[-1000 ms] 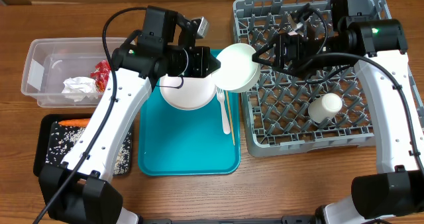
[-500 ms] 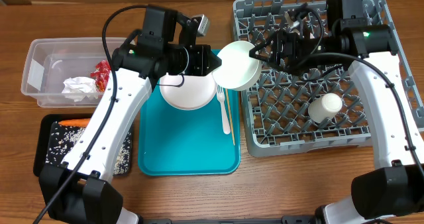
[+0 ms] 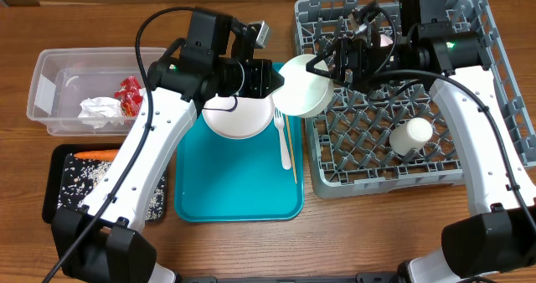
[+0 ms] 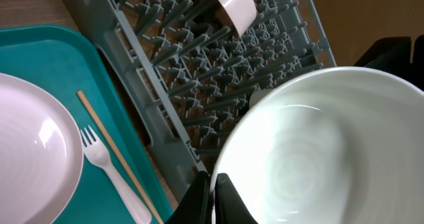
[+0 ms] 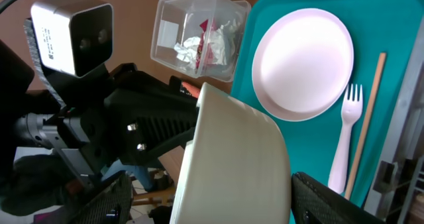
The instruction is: Sort waste into correct bins and load items into the dishwasher
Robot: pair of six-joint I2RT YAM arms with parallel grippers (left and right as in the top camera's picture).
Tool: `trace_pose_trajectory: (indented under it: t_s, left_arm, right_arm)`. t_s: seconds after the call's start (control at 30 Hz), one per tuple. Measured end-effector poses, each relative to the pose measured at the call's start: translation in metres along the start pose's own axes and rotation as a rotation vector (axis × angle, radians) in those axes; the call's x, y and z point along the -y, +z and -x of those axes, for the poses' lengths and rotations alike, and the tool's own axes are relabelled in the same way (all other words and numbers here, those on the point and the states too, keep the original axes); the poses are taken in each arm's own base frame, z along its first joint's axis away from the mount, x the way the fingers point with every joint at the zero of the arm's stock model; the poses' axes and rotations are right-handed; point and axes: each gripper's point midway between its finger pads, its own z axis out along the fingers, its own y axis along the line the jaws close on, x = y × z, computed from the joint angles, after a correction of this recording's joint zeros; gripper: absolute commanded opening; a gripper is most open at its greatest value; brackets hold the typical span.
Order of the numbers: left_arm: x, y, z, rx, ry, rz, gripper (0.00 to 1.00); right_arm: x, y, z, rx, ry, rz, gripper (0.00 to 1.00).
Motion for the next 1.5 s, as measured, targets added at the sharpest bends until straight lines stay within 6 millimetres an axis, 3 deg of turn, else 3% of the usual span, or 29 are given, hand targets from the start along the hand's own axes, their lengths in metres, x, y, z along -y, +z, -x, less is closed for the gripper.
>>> trace_pose_trajectory:
  t_s: [0.33,0.67,0.87,1.1,1.27,1.5]
  left_arm:
    - [0.001,0.000,0.002,0.008,0.007,-0.001,0.04]
    - [0.000,0.000,0.002,0.009,0.007,0.002,0.04]
    - [-0.001,0.000,0.002,0.008,0.005,0.012,0.04]
    - [-0.002,0.000,0.001,0.006,0.003,0.013,0.04]
    - [-0.002,0.000,0.001,0.006,0.003,0.013,0.04]
    - [-0.002,0.000,0.000,0.003,0.001,0.014,0.07]
  right_arm:
    - [0.000,0.003,-0.017,-0.059,0.064,-0.011,0.84]
    - [-0.001,0.006,-0.022,-0.076,0.075,-0.016,0.81]
    - [0.000,0.006,-0.024,-0.082,0.084,-0.022,0.68]
    - [0.003,0.005,-0.023,-0.078,0.088,-0.038,0.63]
    - [0.004,0.005,-0.023,-0.077,0.088,-0.046,0.53]
    - [0.009,0.005,-0.023,-0.072,0.096,-0.072,0.53]
